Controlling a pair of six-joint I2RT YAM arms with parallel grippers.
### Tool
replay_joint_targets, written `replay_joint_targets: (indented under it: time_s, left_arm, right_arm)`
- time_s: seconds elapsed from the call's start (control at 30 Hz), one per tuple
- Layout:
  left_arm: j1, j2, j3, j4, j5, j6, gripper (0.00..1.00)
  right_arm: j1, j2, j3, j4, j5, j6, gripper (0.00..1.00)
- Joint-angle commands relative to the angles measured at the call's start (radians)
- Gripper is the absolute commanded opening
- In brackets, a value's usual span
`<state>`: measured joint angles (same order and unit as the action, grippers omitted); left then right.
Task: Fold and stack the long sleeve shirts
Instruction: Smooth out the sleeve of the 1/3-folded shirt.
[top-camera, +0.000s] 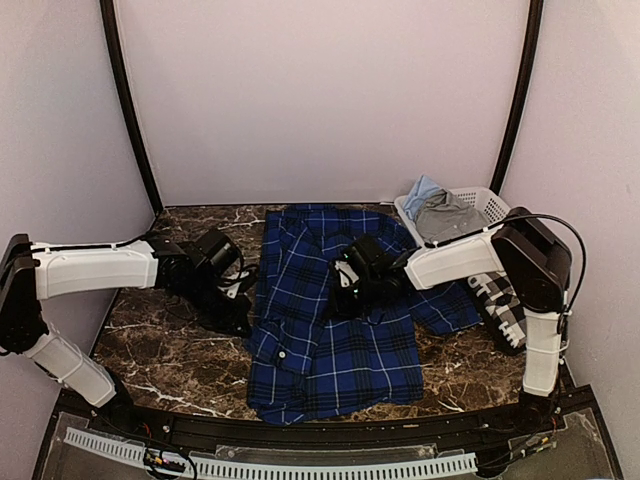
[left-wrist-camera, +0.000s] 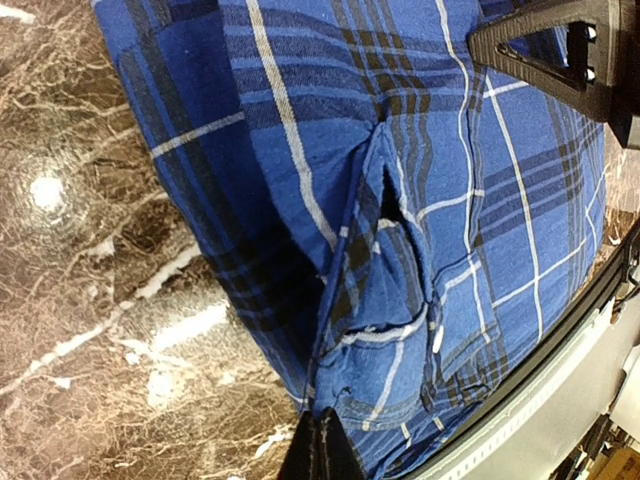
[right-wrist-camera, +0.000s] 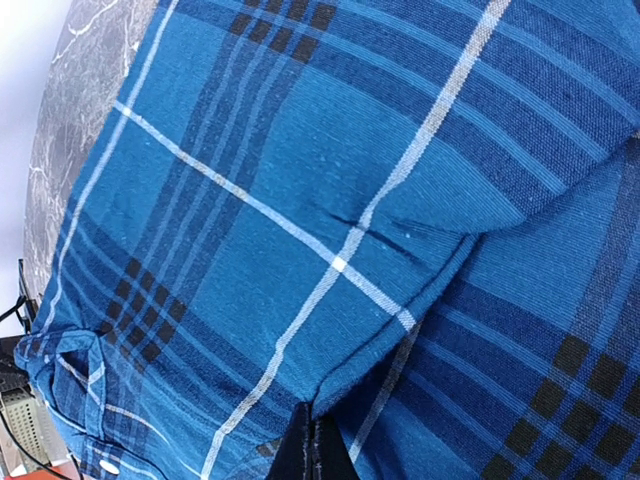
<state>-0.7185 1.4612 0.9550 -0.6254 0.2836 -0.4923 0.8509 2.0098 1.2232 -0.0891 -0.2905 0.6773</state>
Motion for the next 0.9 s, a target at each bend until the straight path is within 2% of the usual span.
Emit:
replay_joint_targets:
  time_s: [0.0,0.37,0.47,0.57,0.67,0.73,0.87]
  left_arm:
    - [-0.021,-0.016,0.018,-0.053,0.047,0.026,0.00]
    - [-0.069,0.050,-0.045,0.001,0.072,-0.007,0.01]
    - [-0.070,0.051,-0.051,0.021,0.067,-0.016,0.11]
    - [-0.070,0.038,-0.030,0.009,0.042,-0.021,0.28]
    - [-0.069,0.005,0.011,-0.008,0.009,-0.039,0.33]
    - [-0.065,-0.018,0.041,-0.023,-0.060,-0.060,0.38]
    - [-0.015,-0.045,0.040,-0.006,-0.145,-0.110,0.42]
  right_arm:
    - [0.004,-0.036,0.023,-0.048,0.031,-0.033,0.00]
    - [0.012,-0.043,0.015,-0.097,0.071,-0.061,0.00]
    - [0.014,-0.063,0.003,-0.085,0.080,-0.058,0.00]
    - [0.014,-0.087,0.004,-0.089,0.095,-0.064,0.00]
    - [0.014,-0.110,0.007,-0.097,0.106,-0.073,0.05]
    - [0.015,-0.128,0.006,-0.097,0.116,-0.083,0.08]
    - [0.014,-0.172,-0.007,-0.079,0.143,-0.106,0.23]
